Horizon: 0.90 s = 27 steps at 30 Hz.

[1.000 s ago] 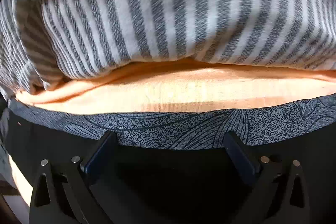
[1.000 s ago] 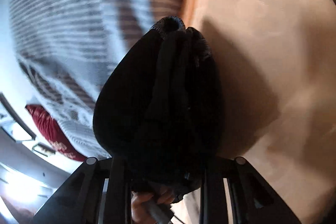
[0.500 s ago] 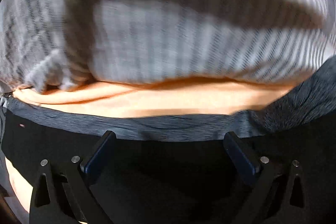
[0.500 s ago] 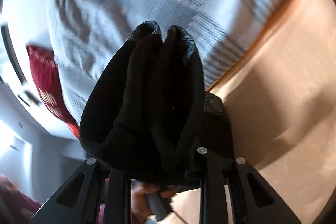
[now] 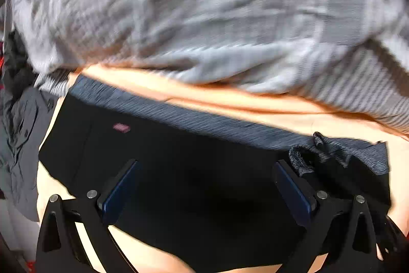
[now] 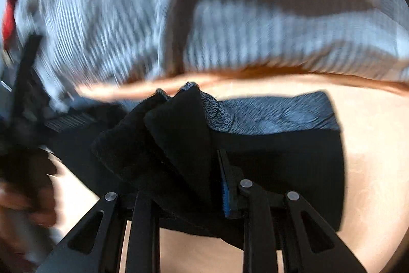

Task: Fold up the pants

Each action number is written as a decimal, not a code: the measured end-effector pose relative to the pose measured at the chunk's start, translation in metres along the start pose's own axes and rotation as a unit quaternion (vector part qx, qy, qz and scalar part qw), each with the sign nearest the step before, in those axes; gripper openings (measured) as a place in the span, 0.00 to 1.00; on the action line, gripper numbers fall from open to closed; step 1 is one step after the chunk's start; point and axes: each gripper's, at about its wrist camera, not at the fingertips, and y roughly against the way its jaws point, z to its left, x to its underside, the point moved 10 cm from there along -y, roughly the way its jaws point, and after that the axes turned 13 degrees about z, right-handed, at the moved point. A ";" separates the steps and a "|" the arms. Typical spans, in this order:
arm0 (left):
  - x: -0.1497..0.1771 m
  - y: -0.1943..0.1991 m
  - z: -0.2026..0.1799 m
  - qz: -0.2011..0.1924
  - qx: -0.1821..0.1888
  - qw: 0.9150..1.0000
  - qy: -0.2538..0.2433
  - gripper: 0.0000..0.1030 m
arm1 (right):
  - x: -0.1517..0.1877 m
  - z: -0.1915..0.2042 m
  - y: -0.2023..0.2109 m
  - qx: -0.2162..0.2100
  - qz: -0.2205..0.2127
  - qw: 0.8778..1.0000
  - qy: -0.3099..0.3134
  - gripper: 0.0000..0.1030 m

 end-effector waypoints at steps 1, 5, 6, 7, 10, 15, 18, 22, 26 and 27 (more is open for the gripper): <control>0.003 -0.003 0.010 0.003 -0.002 1.000 0.003 1.00 | 0.002 0.004 -0.012 0.023 0.010 1.000 0.006 0.30; 0.004 -0.018 0.048 0.007 -0.011 1.000 0.018 1.00 | 0.007 0.032 -0.035 0.117 0.015 0.991 0.062 0.60; 0.003 -0.022 0.059 0.008 -0.011 1.000 0.021 1.00 | 0.009 0.043 -0.032 0.129 0.008 0.988 0.084 0.69; 0.002 -0.025 0.068 0.010 -0.013 1.000 0.022 1.00 | 0.011 0.054 -0.026 0.132 0.000 0.986 0.101 0.70; 0.000 -0.034 0.069 0.015 -0.015 1.000 0.018 1.00 | 0.023 0.089 -0.004 0.091 -0.016 0.987 0.130 0.70; -0.001 -0.032 0.039 0.018 -0.005 0.999 -0.029 1.00 | 0.037 0.066 0.032 -0.010 -0.009 0.998 0.055 0.70; 0.000 -0.041 0.007 0.017 -0.015 0.996 -0.082 1.00 | 0.043 0.033 0.037 -0.042 0.008 0.998 -0.038 0.70; -0.003 -0.054 -0.029 0.008 -0.031 0.991 -0.133 1.00 | 0.050 0.011 0.018 -0.210 0.040 0.959 -0.184 0.66; -0.005 -0.072 -0.046 0.016 -0.043 0.987 -0.154 1.00 | 0.054 0.008 -0.005 -0.304 0.045 0.912 -0.272 0.58; -0.004 -0.079 -0.048 0.021 -0.048 0.986 -0.158 1.00 | 0.054 0.011 -0.009 -0.315 0.046 0.907 -0.275 0.57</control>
